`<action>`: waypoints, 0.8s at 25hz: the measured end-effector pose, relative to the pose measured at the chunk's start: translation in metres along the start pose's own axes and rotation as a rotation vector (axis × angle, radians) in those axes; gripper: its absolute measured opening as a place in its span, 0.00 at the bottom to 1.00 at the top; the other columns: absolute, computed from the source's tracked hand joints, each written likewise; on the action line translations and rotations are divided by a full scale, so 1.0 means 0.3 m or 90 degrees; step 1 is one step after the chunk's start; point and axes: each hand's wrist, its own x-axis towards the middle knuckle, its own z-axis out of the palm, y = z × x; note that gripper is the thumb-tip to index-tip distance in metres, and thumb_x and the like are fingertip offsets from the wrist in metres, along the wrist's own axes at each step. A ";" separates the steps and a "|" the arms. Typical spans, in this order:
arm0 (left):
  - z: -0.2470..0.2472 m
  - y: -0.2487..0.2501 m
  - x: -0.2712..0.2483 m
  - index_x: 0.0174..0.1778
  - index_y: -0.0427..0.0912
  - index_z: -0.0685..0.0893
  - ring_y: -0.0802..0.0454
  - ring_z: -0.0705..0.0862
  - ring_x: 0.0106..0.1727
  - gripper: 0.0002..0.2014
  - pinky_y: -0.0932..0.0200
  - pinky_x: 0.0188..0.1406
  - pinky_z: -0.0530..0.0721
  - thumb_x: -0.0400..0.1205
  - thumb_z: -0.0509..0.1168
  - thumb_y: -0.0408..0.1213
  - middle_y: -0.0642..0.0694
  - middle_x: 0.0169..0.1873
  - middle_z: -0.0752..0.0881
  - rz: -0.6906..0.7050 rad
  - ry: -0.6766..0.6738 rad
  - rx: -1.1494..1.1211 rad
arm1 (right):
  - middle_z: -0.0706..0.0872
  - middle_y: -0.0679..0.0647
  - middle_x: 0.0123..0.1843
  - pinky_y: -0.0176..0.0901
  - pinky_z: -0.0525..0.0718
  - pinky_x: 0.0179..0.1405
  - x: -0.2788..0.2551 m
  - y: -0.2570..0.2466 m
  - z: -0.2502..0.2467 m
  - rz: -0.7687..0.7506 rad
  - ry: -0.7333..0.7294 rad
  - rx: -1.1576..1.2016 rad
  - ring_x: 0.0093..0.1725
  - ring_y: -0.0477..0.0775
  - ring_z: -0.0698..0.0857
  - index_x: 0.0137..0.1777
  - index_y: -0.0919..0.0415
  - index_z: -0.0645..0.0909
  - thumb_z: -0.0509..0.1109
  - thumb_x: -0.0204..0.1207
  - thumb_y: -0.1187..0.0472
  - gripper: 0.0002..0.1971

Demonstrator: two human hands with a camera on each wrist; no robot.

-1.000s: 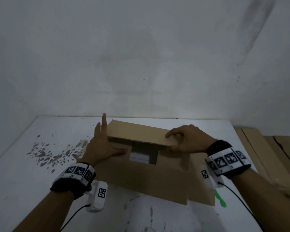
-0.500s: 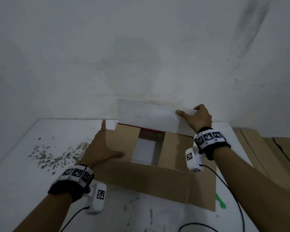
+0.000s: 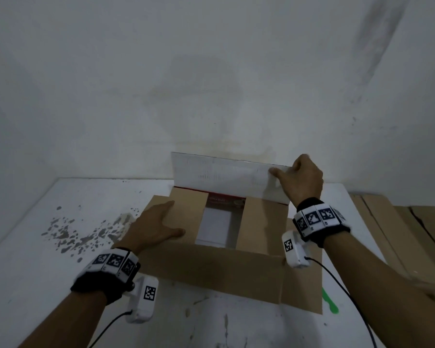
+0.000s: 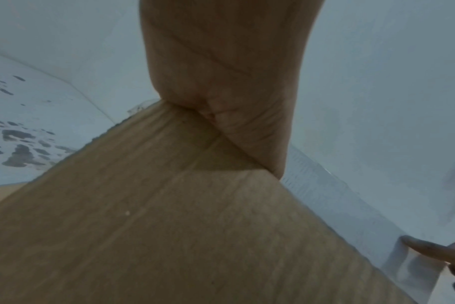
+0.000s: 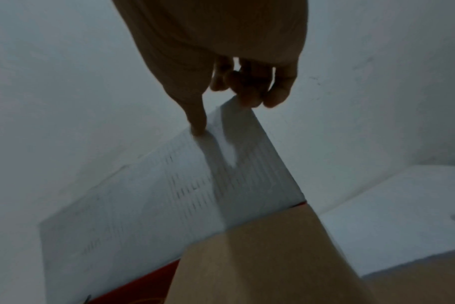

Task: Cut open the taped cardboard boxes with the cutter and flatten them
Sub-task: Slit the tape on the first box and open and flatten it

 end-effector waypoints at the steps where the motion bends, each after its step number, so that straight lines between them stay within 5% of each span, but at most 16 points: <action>1: -0.006 -0.001 -0.002 0.86 0.52 0.62 0.44 0.69 0.80 0.50 0.45 0.79 0.69 0.71 0.80 0.56 0.47 0.84 0.66 0.003 0.000 -0.002 | 0.81 0.51 0.39 0.52 0.84 0.46 0.009 -0.002 -0.002 0.014 -0.017 0.036 0.40 0.54 0.80 0.43 0.61 0.75 0.81 0.70 0.52 0.18; 5: -0.026 0.000 -0.014 0.85 0.54 0.64 0.45 0.71 0.79 0.47 0.45 0.78 0.71 0.72 0.78 0.58 0.47 0.83 0.69 0.015 0.006 -0.003 | 0.85 0.53 0.47 0.42 0.76 0.42 -0.005 0.015 0.013 -0.071 -0.187 -0.024 0.48 0.55 0.83 0.47 0.59 0.82 0.78 0.73 0.56 0.09; 8: -0.035 0.001 -0.022 0.84 0.57 0.65 0.45 0.70 0.80 0.47 0.45 0.78 0.71 0.71 0.79 0.60 0.48 0.83 0.69 0.013 -0.026 0.004 | 0.81 0.56 0.64 0.48 0.80 0.59 -0.072 0.044 0.033 -0.173 -0.465 -0.209 0.63 0.56 0.80 0.59 0.52 0.83 0.79 0.71 0.46 0.19; 11: -0.037 -0.004 -0.054 0.83 0.60 0.66 0.47 0.71 0.80 0.47 0.46 0.77 0.72 0.68 0.77 0.64 0.49 0.82 0.70 -0.005 -0.069 0.012 | 0.66 0.57 0.79 0.57 0.69 0.78 -0.162 0.069 0.028 -0.215 -0.679 -0.362 0.79 0.61 0.65 0.77 0.46 0.72 0.74 0.73 0.35 0.34; 16: -0.020 -0.062 -0.182 0.80 0.65 0.70 0.49 0.76 0.75 0.50 0.46 0.71 0.80 0.60 0.74 0.76 0.51 0.80 0.73 -0.020 -0.076 -0.016 | 0.41 0.56 0.89 0.64 0.53 0.85 -0.203 0.101 0.020 -0.184 -0.745 -0.386 0.87 0.63 0.40 0.86 0.41 0.57 0.73 0.71 0.31 0.46; 20: 0.063 -0.162 -0.319 0.82 0.73 0.58 0.51 0.61 0.85 0.56 0.41 0.82 0.65 0.57 0.68 0.83 0.58 0.87 0.55 -0.035 -0.107 0.003 | 0.37 0.58 0.89 0.70 0.48 0.85 -0.225 0.135 0.071 -0.195 -0.731 -0.431 0.87 0.66 0.36 0.86 0.36 0.48 0.70 0.64 0.22 0.54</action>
